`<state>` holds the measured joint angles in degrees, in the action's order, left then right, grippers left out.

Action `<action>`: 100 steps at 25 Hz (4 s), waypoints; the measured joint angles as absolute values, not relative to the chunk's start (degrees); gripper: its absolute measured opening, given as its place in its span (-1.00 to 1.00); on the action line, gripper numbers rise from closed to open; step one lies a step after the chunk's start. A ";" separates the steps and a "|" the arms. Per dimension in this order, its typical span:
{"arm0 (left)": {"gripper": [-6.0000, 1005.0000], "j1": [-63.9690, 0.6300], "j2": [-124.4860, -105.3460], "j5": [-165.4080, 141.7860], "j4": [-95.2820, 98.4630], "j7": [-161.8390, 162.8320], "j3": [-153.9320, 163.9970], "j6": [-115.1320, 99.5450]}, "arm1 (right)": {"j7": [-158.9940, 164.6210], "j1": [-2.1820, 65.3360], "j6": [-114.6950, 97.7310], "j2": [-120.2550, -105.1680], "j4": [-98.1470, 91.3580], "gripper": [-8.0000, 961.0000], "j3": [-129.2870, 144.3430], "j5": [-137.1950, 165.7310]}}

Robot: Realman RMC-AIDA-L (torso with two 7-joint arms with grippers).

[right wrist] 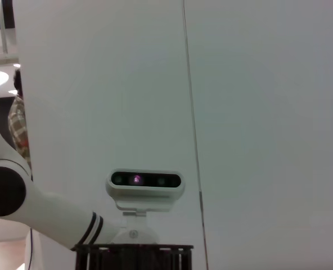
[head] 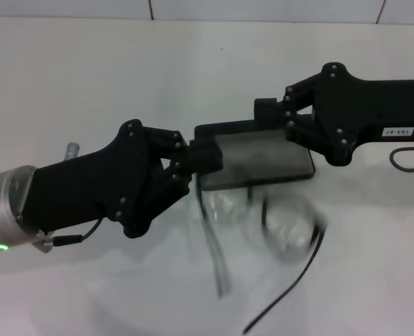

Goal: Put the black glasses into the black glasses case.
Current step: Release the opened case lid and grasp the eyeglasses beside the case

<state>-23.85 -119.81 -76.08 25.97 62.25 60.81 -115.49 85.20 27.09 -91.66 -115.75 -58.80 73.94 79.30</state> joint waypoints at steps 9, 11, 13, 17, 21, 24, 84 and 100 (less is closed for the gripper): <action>-0.91 -23.84 -119.96 -76.08 24.22 61.48 60.82 -115.28 | 84.68 28.83 -91.39 -115.75 -55.67 -0.98 74.28 79.43; -0.91 -23.80 -119.96 -76.08 23.76 61.10 60.82 -115.23 | 85.19 29.38 -91.10 -115.64 -55.10 -0.98 74.28 80.98; -0.91 -23.68 -119.95 -76.08 23.49 60.84 60.69 -115.17 | 86.61 29.99 -90.38 -115.58 -54.99 -0.98 74.23 83.69; -0.91 -23.41 -119.92 -76.10 23.40 60.67 60.43 -115.04 | 92.99 31.51 -89.56 -115.51 -57.25 -0.97 74.01 92.87; -0.90 -23.27 -119.82 -76.11 22.77 60.66 60.23 -115.00 | 102.58 31.79 -90.31 -115.48 -64.61 -0.96 74.06 102.52; -0.90 -23.12 -119.62 -76.08 22.59 61.36 60.14 -114.72 | 110.56 31.51 -93.17 -115.53 -73.06 -0.96 74.37 109.03; -0.85 -11.55 -117.56 -77.77 37.04 62.27 50.81 -112.63 | 151.66 56.12 -100.03 -116.01 -58.10 -0.23 86.49 121.12; -0.85 -13.03 -118.04 -77.43 36.26 61.77 46.69 -111.87 | 122.04 54.06 -107.26 -115.57 -59.89 0.16 80.87 126.89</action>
